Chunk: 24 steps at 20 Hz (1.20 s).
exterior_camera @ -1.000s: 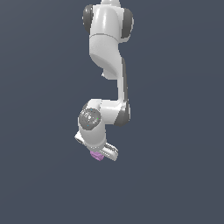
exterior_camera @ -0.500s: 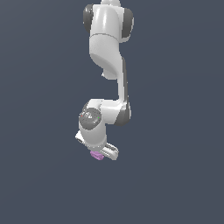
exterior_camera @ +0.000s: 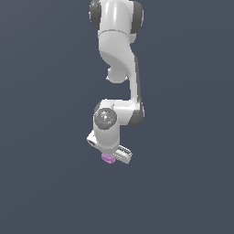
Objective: Pick up the object and move it to a goal position.
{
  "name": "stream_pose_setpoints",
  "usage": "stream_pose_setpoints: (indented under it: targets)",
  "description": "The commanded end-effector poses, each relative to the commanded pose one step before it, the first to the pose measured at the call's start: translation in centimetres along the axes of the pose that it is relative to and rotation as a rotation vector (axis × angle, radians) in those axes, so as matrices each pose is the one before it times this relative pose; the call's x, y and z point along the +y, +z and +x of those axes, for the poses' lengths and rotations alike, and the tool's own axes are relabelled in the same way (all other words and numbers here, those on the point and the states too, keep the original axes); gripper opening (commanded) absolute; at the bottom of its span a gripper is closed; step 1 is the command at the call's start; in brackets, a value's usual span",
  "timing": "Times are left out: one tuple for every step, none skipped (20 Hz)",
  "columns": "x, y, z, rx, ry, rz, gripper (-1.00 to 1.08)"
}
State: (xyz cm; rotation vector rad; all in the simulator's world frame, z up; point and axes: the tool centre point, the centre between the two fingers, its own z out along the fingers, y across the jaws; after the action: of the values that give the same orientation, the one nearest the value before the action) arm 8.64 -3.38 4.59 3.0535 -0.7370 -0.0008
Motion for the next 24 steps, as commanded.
stream_pose_setpoints:
  targets:
    - [-1.199, -0.34, -1.406, 0.00036, -0.00127, 0.00059, -1.0]
    - [-0.601, -0.138, -0.705, -0.00026, -0.00064, -0.00002, -1.0]
    - [-0.615, -0.17, -0.751, 0.0, 0.0, 0.0, -1.0]
    - [-0.666, -0.184, -0.812, 0.0, 0.0, 0.0, -1.0]
    - [-0.715, -0.198, -0.869, 0.0, 0.0, 0.0, -1.0]
    - [-0.759, -0.209, -0.919, 0.0, 0.0, 0.0, -1.0]
    - [-0.77, -0.212, -0.929, 0.0, 0.0, 0.0, -1.0]
    - [-0.772, -0.212, -0.928, 0.0, 0.0, 0.0, -1.0]
    - [-0.773, -0.212, -0.925, 0.0, 0.0, 0.0, -1.0]
    - [-0.773, -0.212, -0.921, 0.0, 0.0, 0.0, -1.0]
    - [-0.772, -0.212, -0.915, 0.0, 0.0, 0.0, -1.0]
    - [-0.77, -0.211, -0.908, 0.0, 0.0, 0.0, -1.0]
    - [-0.766, -0.209, -0.898, 0.0, 0.0, 0.0, -1.0]
    - [-0.76, -0.207, -0.886, 0.0, 0.0, 0.0, -1.0]
    - [-0.751, -0.204, -0.87, 0.0, 0.0, 0.0, -1.0]
    - [-0.738, -0.2, -0.849, 0.0, 0.0, 0.0, -1.0]
    - [-0.719, -0.195, -0.821, 0.0, 0.0, 0.0, -1.0]
    - [-0.693, -0.187, -0.784, 0.0, 0.0, 0.0, -1.0]
    - [-0.657, -0.177, -0.736, 0.0, 0.0, 0.0, -1.0]
    - [-0.608, -0.163, -0.674, 0.0, 0.0, 0.0, -1.0]
    - [-0.557, -0.149, -0.61, 0.0, 0.0, 0.0, -1.0]
    - [-0.506, -0.134, -0.548, 0.0, 0.0, 0.0, -1.0]
    - [-0.455, -0.12, -0.487, 0.0, 0.0, 0.0, -1.0]
    - [-0.404, -0.106, -0.427, 0.0, 0.0, 0.0, -1.0]
